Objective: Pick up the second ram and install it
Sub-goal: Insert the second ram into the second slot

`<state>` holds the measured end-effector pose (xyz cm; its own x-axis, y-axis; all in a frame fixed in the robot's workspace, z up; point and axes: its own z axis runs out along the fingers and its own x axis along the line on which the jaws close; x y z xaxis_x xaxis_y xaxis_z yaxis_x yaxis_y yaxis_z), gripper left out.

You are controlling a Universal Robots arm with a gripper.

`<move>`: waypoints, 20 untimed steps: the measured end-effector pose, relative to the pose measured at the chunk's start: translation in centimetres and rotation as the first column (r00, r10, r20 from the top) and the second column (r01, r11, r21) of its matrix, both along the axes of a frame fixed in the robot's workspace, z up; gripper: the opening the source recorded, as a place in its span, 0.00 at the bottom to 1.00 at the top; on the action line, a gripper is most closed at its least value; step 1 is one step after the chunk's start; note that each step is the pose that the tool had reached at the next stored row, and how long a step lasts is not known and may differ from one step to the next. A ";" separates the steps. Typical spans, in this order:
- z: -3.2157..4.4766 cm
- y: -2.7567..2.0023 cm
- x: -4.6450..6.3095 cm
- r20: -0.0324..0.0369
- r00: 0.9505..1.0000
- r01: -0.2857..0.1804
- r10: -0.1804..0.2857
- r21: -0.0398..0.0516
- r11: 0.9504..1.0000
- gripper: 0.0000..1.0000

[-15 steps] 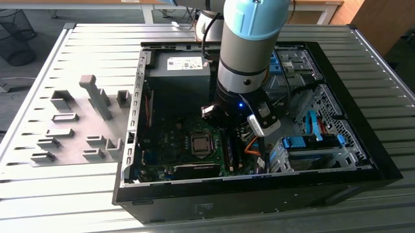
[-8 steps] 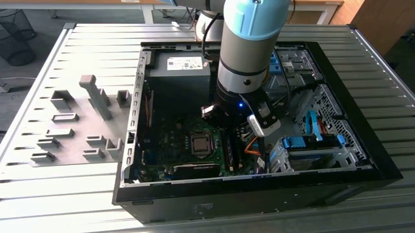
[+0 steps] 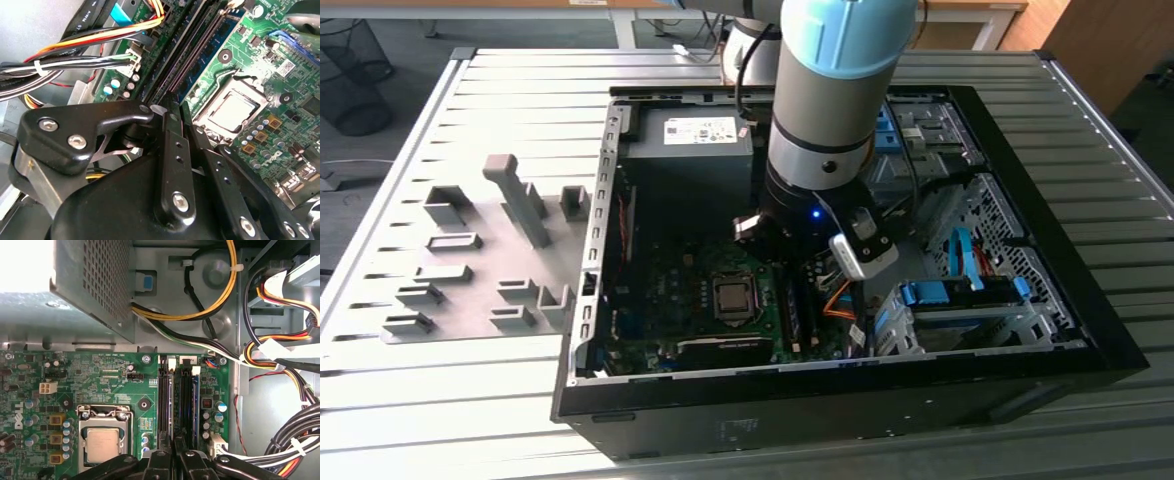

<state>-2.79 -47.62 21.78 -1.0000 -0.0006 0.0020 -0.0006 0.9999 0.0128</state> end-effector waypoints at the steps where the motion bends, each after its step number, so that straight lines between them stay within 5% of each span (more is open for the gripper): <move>1: -0.01 0.00 0.0 0.000 1.000 0.000 0.000 0.000 1.000 0.14; 20: -0.35 0.00 0.0 0.000 1.000 0.010 -0.010 0.004 1.000 0.14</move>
<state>-2.79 -47.62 21.42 -1.0000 0.0091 0.0021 0.0091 0.9998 0.0170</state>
